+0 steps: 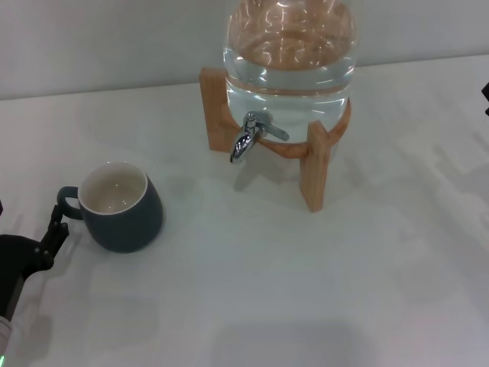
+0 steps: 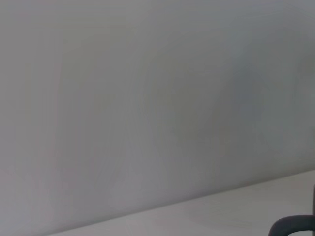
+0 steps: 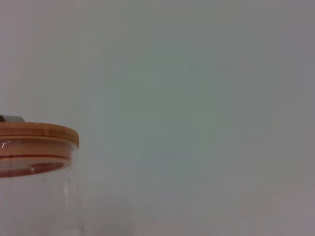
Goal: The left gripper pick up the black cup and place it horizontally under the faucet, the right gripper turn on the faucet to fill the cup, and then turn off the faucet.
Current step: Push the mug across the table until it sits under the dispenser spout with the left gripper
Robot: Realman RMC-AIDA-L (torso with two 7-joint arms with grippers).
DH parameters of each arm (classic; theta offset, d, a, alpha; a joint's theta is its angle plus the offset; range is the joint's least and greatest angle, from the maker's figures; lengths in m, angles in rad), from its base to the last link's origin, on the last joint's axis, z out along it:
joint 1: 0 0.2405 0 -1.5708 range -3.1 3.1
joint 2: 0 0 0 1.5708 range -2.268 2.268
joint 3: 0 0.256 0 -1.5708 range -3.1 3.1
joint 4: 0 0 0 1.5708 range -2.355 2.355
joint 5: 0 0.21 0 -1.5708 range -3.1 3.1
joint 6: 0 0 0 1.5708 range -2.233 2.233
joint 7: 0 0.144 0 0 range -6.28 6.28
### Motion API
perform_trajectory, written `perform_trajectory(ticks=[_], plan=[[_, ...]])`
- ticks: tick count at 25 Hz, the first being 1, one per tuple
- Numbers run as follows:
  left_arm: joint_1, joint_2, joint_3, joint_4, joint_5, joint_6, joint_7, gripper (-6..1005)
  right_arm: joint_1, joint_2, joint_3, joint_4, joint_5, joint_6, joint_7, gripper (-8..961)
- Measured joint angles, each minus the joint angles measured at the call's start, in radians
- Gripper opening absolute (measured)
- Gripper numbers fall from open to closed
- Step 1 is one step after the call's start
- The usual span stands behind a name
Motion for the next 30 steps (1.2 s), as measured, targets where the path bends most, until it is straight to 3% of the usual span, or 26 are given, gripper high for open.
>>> perform_trajectory(ticks=[30], plan=[[-0.065,0.002,0.007,-0.025,0.011,-0.057,-0.011,872,0.012,0.0,0.0,-0.002,-0.001,-0.008,0.001,838]])
